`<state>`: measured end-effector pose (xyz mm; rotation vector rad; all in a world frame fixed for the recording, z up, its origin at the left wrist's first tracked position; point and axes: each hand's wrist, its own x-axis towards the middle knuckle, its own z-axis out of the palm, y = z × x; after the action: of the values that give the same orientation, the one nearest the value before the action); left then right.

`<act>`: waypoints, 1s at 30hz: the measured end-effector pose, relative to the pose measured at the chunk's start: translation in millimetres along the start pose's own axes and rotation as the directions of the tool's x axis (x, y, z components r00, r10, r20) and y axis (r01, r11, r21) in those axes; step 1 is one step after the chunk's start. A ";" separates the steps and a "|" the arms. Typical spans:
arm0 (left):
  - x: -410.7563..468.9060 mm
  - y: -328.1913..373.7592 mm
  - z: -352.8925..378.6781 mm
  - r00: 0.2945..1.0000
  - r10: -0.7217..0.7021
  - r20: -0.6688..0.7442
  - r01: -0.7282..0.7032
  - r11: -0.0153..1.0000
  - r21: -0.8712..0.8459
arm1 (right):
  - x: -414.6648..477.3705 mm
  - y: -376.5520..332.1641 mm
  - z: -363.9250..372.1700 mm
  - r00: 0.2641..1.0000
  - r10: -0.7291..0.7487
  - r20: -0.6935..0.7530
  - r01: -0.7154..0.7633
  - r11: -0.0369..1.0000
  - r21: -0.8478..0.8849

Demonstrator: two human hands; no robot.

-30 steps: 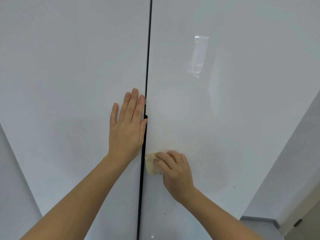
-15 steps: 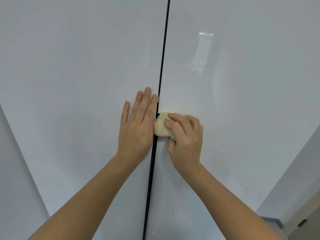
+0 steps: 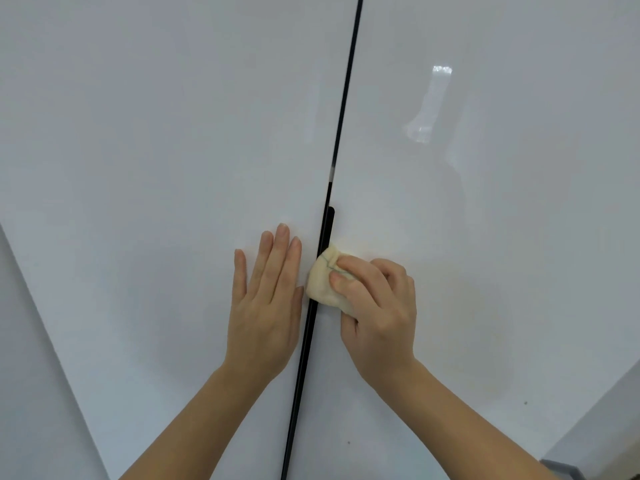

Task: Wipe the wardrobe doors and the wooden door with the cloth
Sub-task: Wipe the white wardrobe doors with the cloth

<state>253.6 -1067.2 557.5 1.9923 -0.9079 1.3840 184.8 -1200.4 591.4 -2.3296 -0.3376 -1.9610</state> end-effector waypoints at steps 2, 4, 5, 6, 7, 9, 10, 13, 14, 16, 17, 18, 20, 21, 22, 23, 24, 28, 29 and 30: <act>-18.2 2.7 5.0 1.000 -0.016 0.007 0.015 1.000 0.008 | -8.5 1.7 -0.9 0.999 -0.028 0.018 0.028 1.000 -0.011; -36.0 3.7 10.8 1.000 -0.028 0.011 0.028 1.000 0.011 | -14.7 2.5 -1.0 0.998 -0.051 0.038 0.052 0.998 -0.029; -46.1 5.2 14.2 0.999 -0.035 0.011 0.035 0.999 0.002 | -19.3 1.9 -1.1 0.997 -0.059 0.050 0.061 0.998 -0.033; -56.0 6.4 18.4 0.999 -0.040 0.007 0.040 0.999 -0.008 | -24.1 1.9 -1.4 0.996 -0.069 0.062 0.071 0.997 -0.030; -63.7 7.4 22.8 0.999 -0.050 0.001 0.050 0.999 -0.016 | -27.2 2.4 -1.5 0.994 -0.077 0.072 0.079 0.997 -0.022; -79.2 10.5 33.9 0.997 -0.067 -0.027 0.067 0.998 -0.013 | -36.2 4.4 -0.9 0.991 -0.111 0.076 0.113 0.994 -0.014; -85.7 11.7 39.4 0.996 -0.084 -0.040 0.083 0.996 -0.012 | -40.2 5.8 -0.4 0.989 -0.130 0.074 0.131 0.991 -0.011; -99.7 11.9 55.0 0.991 -0.115 -0.073 0.112 0.993 -0.045 | -53.3 6.9 5.8 0.987 -0.155 0.039 0.156 0.988 -0.013; -105.1 12.7 59.5 0.990 -0.113 -0.081 0.108 0.992 -0.058 | -60.9 5.8 8.5 0.987 -0.157 0.024 0.157 0.987 -0.019; -114.0 15.2 66.7 0.988 -0.119 -0.094 0.111 0.991 -0.080 | -78.0 4.6 12.5 0.986 -0.166 -0.002 0.166 0.986 -0.030; -117.5 16.2 69.5 0.986 -0.125 -0.108 0.116 0.989 -0.093 | -88.2 4.2 14.2 0.983 -0.184 -0.010 0.183 0.982 -0.037; -121.5 16.6 72.4 0.983 -0.139 -0.116 0.127 0.986 -0.105 | -98.8 4.9 15.8 0.979 -0.204 -0.008 0.203 0.978 -0.038; -133.3 15.8 78.2 0.979 -0.154 -0.131 0.137 0.982 -0.128 | -118.5 6.6 18.6 0.971 -0.240 0.011 0.240 0.970 -0.032; -142.2 14.9 82.3 0.979 -0.148 -0.141 0.130 0.983 -0.131 | -128.3 7.3 19.3 0.967 -0.255 0.019 0.256 0.966 -0.033; -149.2 13.9 86.6 0.980 -0.143 -0.141 0.125 0.984 -0.131 | -134.4 8.4 20.7 0.964 -0.263 0.032 0.264 0.964 -0.032; -157.7 14.3 91.1 0.979 -0.137 -0.151 0.117 0.984 -0.134 | -142.1 8.1 21.4 0.961 -0.274 0.044 0.276 0.960 -0.037; -165.6 15.2 95.6 0.978 -0.134 -0.161 0.112 0.984 -0.140 | -151.1 7.3 21.6 0.955 -0.291 0.053 0.293 0.955 -0.046; -177.3 18.0 110.2 0.963 -0.185 -0.196 0.151 0.973 -0.174 | -176.1 9.8 24.8 0.941 -0.332 0.060 0.336 0.939 -0.076; -178.5 17.2 113.3 0.960 -0.186 -0.209 0.153 0.974 -0.166 | -180.2 11.2 26.5 0.938 -0.343 0.047 0.346 0.934 -0.086; -181.0 16.9 116.4 0.957 -0.182 -0.225 0.150 0.977 -0.154 | -184.3 13.0 27.6 0.928 -0.372 0.029 0.373 0.921 -0.109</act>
<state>263.5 -1125.4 349.9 1.7146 -0.6896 1.3903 185.1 -1229.2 406.8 -2.4935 -0.7416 -2.1822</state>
